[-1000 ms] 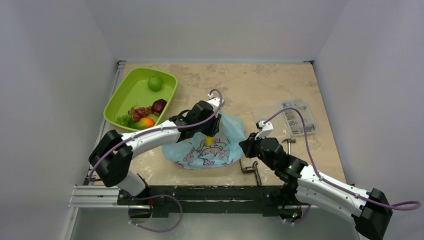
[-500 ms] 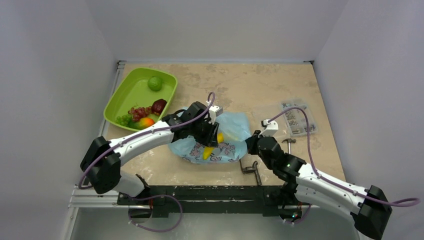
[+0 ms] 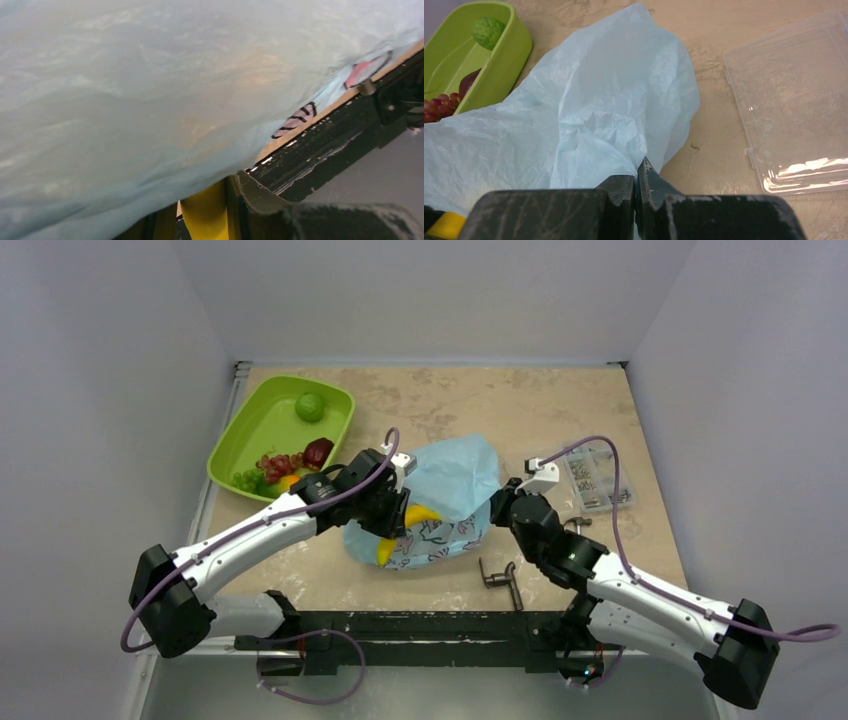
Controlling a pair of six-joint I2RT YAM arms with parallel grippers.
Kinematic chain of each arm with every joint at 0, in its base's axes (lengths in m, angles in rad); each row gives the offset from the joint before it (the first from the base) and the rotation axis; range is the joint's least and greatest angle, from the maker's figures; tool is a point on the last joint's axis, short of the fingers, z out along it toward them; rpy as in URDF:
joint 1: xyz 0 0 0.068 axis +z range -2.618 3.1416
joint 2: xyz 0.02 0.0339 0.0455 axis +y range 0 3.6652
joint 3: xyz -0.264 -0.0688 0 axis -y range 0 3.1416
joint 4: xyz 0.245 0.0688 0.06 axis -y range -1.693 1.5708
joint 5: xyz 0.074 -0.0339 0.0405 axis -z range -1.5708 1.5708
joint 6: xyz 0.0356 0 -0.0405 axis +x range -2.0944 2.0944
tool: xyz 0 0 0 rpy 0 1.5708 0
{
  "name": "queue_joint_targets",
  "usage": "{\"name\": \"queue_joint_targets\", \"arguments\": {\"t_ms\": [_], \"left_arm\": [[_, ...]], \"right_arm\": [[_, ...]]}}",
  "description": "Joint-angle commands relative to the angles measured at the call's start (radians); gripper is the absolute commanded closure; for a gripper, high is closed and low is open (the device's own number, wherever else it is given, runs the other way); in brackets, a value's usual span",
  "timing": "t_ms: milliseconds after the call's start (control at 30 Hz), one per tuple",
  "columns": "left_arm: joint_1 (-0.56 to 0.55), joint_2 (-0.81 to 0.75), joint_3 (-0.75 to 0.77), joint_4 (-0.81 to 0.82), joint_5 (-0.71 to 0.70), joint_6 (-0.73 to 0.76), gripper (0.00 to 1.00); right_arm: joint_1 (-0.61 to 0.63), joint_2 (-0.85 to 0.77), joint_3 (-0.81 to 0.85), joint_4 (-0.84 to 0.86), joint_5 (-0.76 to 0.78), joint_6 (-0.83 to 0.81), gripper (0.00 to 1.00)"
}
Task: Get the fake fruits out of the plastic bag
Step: Take out the fake fruit from the plastic bag, then move the plastic bag to the center of the board.
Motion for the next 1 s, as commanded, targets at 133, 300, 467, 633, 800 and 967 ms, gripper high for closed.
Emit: {"name": "queue_joint_targets", "arguments": {"t_ms": [133, 300, 467, 633, 800, 967], "left_arm": [[0.020, -0.021, -0.003, -0.108, -0.187, -0.033, 1.00], [0.032, -0.059, -0.002, -0.132, -0.212, -0.008, 1.00], [0.033, -0.218, -0.008, -0.097, -0.108, 0.053, 1.00], [0.033, -0.404, 0.024, -0.100, -0.147, 0.056, 1.00], [0.033, -0.502, 0.093, -0.198, -0.299, 0.051, 1.00], [0.033, -0.558, 0.094, -0.239, -0.413, 0.017, 1.00]], "right_arm": [[0.001, -0.001, 0.076, 0.055, 0.005, -0.023, 1.00], [0.001, 0.012, 0.076, 0.057, 0.029, -0.023, 1.00], [-0.001, 0.067, 0.127, 0.098, 0.081, -0.079, 1.00], [-0.076, 0.213, 0.249, 0.131, 0.080, -0.156, 1.00], [-0.230, 0.390, 0.444, 0.105, -0.034, -0.200, 1.00], [-0.335, 0.624, 0.748, -0.013, -0.126, -0.229, 1.00]]}}
